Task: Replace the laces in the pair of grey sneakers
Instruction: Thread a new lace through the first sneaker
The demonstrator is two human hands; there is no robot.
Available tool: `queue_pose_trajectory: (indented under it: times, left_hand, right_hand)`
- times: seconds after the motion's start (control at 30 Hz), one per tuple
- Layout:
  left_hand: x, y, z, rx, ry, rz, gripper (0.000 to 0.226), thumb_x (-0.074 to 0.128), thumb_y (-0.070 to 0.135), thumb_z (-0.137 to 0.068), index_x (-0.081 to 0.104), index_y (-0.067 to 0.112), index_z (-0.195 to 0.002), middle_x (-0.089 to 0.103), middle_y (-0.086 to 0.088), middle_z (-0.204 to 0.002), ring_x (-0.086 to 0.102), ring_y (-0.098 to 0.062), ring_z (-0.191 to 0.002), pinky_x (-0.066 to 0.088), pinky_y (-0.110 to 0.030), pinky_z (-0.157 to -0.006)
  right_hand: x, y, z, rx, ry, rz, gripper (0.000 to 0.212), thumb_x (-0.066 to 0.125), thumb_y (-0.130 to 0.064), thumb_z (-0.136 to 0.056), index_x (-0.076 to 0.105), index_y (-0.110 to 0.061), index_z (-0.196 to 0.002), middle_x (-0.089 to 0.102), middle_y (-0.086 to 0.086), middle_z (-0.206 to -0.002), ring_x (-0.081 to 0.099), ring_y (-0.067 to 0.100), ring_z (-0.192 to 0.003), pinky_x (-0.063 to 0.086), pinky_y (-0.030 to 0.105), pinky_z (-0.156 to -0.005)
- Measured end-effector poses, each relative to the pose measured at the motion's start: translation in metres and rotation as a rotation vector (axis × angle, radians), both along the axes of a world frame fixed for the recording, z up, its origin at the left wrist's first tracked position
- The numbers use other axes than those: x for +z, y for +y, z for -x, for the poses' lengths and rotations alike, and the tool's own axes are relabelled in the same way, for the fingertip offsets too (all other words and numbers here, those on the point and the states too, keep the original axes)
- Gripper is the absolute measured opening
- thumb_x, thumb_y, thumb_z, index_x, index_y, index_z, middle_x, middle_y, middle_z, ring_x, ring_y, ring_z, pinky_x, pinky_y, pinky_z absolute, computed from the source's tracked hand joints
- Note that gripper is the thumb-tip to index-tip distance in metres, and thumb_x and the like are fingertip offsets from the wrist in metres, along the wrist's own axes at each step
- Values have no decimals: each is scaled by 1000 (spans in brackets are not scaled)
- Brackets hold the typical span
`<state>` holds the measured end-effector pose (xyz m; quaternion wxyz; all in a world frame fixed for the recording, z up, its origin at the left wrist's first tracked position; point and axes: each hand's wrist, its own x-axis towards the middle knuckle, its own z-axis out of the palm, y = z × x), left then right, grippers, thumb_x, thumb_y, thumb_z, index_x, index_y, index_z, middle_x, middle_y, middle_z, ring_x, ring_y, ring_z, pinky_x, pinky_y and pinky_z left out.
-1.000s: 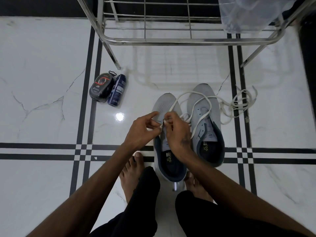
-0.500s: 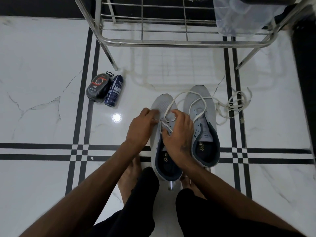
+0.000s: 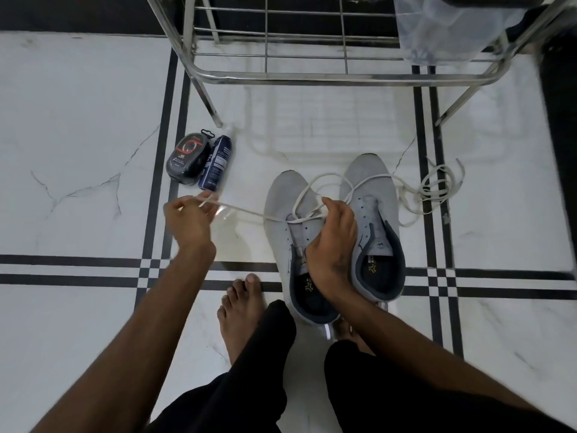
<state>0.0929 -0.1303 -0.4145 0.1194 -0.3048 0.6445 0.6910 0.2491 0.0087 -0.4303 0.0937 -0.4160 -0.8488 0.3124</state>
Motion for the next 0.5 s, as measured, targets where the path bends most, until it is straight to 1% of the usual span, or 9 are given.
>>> queue_pose_trajectory:
  times: [0.03, 0.07, 0.1, 0.17, 0.2, 0.27, 0.3, 0.4, 0.5]
  left_hand:
    - [2, -5, 2, 31, -19, 46, 17, 40, 8, -102, 48, 4, -117, 70, -16, -112, 73, -23, -92, 59, -30, -75]
    - [2, -8, 1, -37, 6, 185, 17, 41, 13, -103, 46, 8, -119, 68, -13, -118, 71, -22, -97, 59, -33, -81]
    - [2, -10, -3, -206, 88, 416, 19, 45, 16, -102, 46, 11, -120, 64, -10, -124, 66, -21, -106, 55, -37, -91]
    - [3, -7, -21, -631, 419, 845, 31, 57, 13, -95, 52, 11, -126, 55, -8, -134, 51, -25, -124, 42, -42, -106]
    - [2, -2, -30, -801, 614, 946, 33, 61, 11, -91, 58, 11, -124, 55, -9, -135, 47, -28, -129, 38, -44, -109]
    - [-2, 14, -49, -1062, 843, 995, 21, 60, 14, -89, 70, 15, -109, 61, -8, -130, 49, -31, -127, 36, -46, -108]
    - [-4, 22, -57, -1171, 862, 1023, 20, 57, 19, -91, 72, 17, -103, 66, -4, -123, 54, -28, -121, 36, -44, -106]
    - [-8, 36, -72, -1322, 745, 1079, 23, 52, 27, -93, 72, 24, -102, 71, 6, -110, 61, -16, -107, 31, -39, -111]
    - [-11, 35, -65, -1353, 715, 907, 34, 55, 0, -85, 72, 17, -110, 72, 1, -115, 66, -21, -107, 18, -44, -121]
  right_hand:
    - [0, 0, 0, 8, -9, 8, 72, 54, 12, -76, 43, -19, -140, 37, 3, -144, 37, 24, -132, 34, 40, -112]
    - [0, 0, 0, 12, -8, 18, 70, 54, 12, -78, 44, -19, -140, 36, 4, -145, 35, 25, -134, 33, 41, -112]
    - [1, -1, 1, 13, 8, 34, 68, 53, 11, -78, 44, -18, -138, 36, 5, -145, 35, 25, -135, 33, 42, -113]
    - [4, -3, 2, -9, 68, 68, 61, 54, 9, -75, 46, -17, -130, 40, 5, -139, 39, 25, -130, 37, 43, -109]
    - [6, -4, 2, -27, 94, 69, 57, 55, 8, -73, 47, -15, -123, 42, 5, -133, 42, 24, -125, 40, 44, -105]
    - [8, -4, 2, -56, 117, 60, 46, 58, 5, -69, 46, -14, -109, 43, 3, -119, 44, 23, -111, 43, 44, -96]
    - [8, -3, 1, -68, 118, 67, 41, 58, 3, -68, 45, -14, -103, 42, 2, -112, 44, 22, -106, 44, 44, -92]
    - [7, 0, -2, -75, 93, 123, 24, 60, -5, -74, 46, -14, -91, 43, 0, -99, 44, 21, -95, 43, 42, -84]
    - [6, 2, -4, -111, 93, 203, 15, 61, -11, -79, 50, -15, -89, 44, -3, -95, 47, 19, -90, 45, 39, -82]
